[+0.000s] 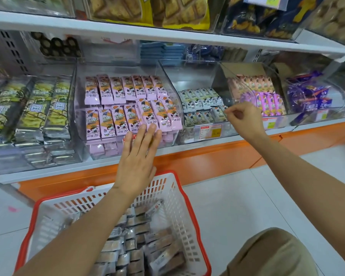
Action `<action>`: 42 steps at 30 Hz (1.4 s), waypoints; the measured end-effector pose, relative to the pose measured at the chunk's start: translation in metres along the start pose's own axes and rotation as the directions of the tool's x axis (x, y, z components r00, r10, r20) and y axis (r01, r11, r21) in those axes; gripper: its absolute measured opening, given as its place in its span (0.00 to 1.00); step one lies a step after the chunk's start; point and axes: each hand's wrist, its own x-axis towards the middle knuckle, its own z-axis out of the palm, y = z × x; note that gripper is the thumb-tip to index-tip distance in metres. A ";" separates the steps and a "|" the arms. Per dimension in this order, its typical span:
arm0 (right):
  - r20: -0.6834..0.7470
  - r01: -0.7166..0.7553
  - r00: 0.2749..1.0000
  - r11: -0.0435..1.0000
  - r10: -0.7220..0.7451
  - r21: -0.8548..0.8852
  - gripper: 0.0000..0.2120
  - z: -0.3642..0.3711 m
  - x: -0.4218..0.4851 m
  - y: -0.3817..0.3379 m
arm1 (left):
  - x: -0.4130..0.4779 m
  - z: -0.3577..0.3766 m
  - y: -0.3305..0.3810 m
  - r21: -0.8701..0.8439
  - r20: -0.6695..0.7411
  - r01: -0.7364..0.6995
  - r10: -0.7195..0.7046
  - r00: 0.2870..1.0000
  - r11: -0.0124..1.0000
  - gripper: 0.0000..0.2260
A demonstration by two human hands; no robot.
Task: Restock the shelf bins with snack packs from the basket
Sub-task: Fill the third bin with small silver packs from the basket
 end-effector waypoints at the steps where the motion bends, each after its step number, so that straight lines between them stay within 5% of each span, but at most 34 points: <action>1: -0.009 0.050 0.999 0.998 -0.050 0.040 0.07 -0.001 -0.007 -0.011 | 0.000 -0.001 0.000 -0.004 0.002 0.000 0.000 1.000 1.000 0.42; 6: 0.066 0.301 0.941 0.908 -0.333 0.291 0.08 0.014 -0.075 -0.075 | -0.019 0.000 -0.002 -0.071 -0.010 -0.033 0.033 0.999 0.997 0.39; 11: 0.318 0.295 0.851 0.881 -0.418 0.369 0.08 0.083 -0.144 -0.097 | -0.066 0.011 -0.017 -0.125 0.075 -0.044 0.054 0.996 0.991 0.37; 15: 0.587 0.210 0.739 0.941 -0.330 0.265 0.08 0.148 -0.185 -0.083 | -0.103 0.028 -0.036 -0.112 0.233 -0.052 0.077 0.969 0.992 0.37; 20: 0.791 0.142 0.603 0.990 -0.103 0.020 0.16 0.210 -0.214 -0.066 | -0.141 0.066 -0.058 -0.005 0.442 0.109 -0.095 0.892 0.994 0.40; 27: 0.909 0.130 0.387 0.967 0.156 -0.221 0.25 0.282 -0.233 -0.038 | -0.169 0.104 -0.065 -0.032 0.487 0.152 -0.117 0.866 0.988 0.37; 32: 0.934 -0.043 0.262 0.970 0.243 -0.240 0.28 0.320 -0.243 -0.028 | -0.175 0.117 -0.061 -0.049 0.459 0.171 -0.130 0.879 0.984 0.41; 42: 0.826 -0.169 0.458 0.945 0.327 -0.281 0.16 0.314 -0.246 -0.025 | -0.179 0.121 -0.061 -0.050 0.480 0.170 -0.125 0.868 0.984 0.43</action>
